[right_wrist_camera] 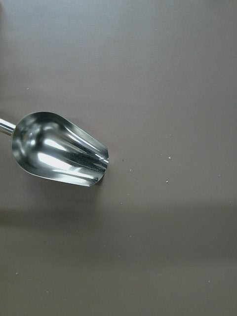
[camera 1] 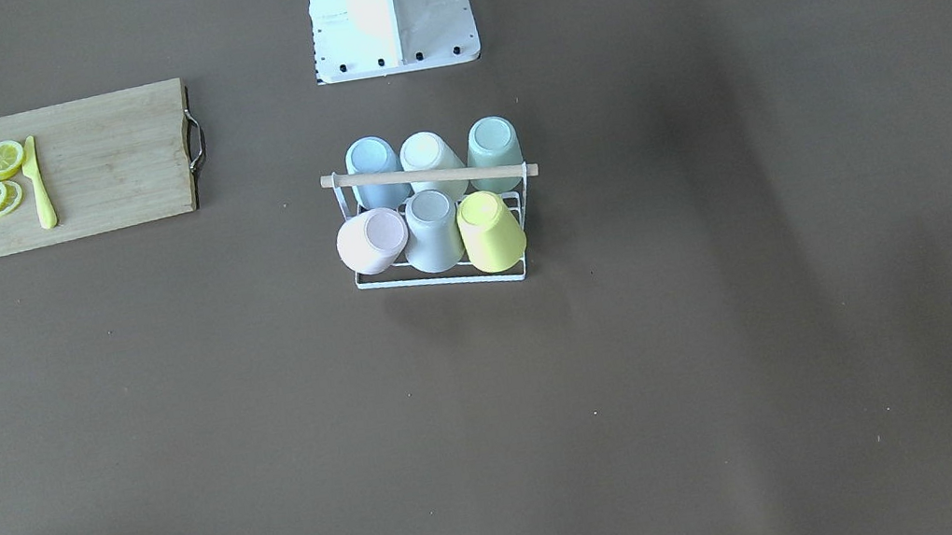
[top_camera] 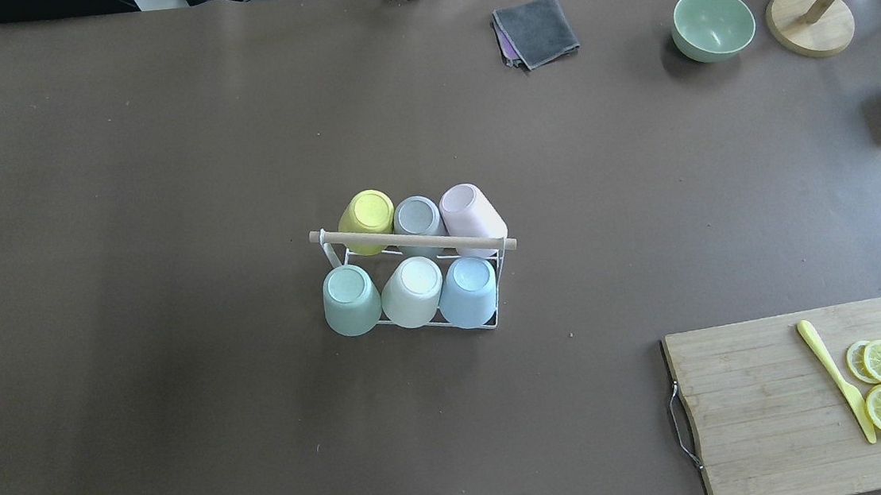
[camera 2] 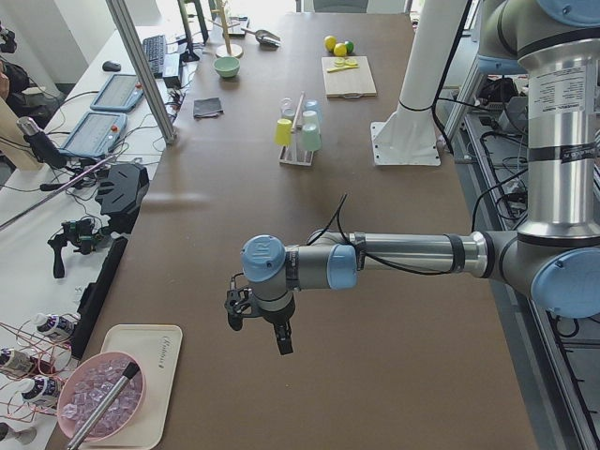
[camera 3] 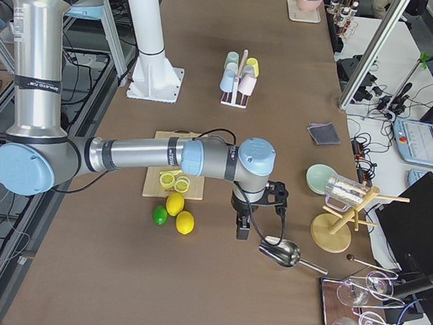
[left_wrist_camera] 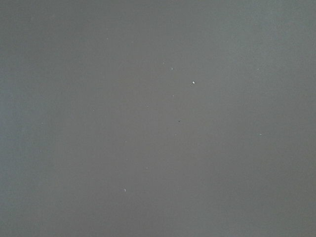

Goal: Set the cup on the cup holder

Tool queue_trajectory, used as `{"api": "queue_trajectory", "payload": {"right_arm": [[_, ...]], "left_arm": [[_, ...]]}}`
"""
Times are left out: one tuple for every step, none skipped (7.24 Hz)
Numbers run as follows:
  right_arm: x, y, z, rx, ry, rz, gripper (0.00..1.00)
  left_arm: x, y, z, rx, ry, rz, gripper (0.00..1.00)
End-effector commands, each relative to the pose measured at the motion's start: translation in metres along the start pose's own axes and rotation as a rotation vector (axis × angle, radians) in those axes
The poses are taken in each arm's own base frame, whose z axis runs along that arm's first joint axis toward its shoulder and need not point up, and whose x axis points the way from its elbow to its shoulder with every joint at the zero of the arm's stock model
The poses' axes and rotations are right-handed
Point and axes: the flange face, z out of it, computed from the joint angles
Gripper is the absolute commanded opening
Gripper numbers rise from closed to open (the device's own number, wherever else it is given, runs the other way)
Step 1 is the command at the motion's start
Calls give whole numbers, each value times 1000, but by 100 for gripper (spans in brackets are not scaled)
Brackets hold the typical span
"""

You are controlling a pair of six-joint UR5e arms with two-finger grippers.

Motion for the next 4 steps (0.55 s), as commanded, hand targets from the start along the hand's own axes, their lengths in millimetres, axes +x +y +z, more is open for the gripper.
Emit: {"api": "queue_trajectory", "payload": {"right_arm": [[2, 0, 3, -6, -1, 4, 100], [3, 0, 4, -8, -1, 6, 100], [3, 0, 4, -8, -1, 6, 100], [3, 0, 4, -7, -1, 5, 100]], "left_arm": [[2, -2, -2, 11, 2, 12, 98], [2, -2, -2, 14, 3, 16, 98], [2, -2, -2, 15, 3, 16, 98], [2, -2, -2, 15, 3, 16, 98]]}}
